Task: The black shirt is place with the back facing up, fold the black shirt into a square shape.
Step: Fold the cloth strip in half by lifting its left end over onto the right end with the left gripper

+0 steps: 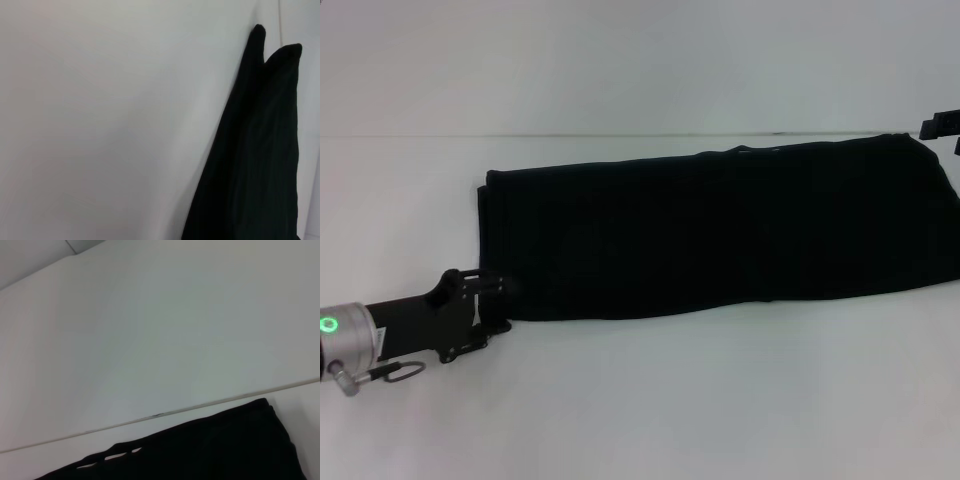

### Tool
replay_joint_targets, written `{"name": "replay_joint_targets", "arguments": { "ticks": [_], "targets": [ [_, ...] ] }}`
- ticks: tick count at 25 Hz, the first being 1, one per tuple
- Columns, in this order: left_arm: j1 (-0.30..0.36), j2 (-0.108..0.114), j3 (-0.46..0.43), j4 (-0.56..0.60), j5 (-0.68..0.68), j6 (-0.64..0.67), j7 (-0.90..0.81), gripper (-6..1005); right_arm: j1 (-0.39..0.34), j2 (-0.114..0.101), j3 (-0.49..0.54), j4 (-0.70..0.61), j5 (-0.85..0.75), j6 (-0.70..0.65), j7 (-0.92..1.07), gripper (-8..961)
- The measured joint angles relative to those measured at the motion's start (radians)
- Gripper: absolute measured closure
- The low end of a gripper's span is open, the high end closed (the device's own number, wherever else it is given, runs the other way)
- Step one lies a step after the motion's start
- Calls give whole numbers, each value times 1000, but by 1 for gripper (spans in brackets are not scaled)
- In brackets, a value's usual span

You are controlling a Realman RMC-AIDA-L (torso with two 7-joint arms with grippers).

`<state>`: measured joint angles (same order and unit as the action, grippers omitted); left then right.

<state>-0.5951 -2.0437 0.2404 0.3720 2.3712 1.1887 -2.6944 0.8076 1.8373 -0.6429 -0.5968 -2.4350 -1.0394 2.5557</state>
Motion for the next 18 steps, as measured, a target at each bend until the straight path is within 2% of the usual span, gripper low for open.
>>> {"name": "replay_joint_targets", "arguments": {
  "ticks": [10, 15, 18],
  "targets": [
    [-90, -21, 2, -35, -15, -40, 44, 388, -1, 0, 2, 0, 1, -3, 0, 312],
    [-64, -23, 2, -32, -138, -15, 101, 387, -2, 0, 2, 0, 1, -7, 0, 312],
    [-50, -21, 5, -32, -151, -21, 103, 389, -2, 0, 3, 0, 1, -11, 0, 312]
  ]
}}
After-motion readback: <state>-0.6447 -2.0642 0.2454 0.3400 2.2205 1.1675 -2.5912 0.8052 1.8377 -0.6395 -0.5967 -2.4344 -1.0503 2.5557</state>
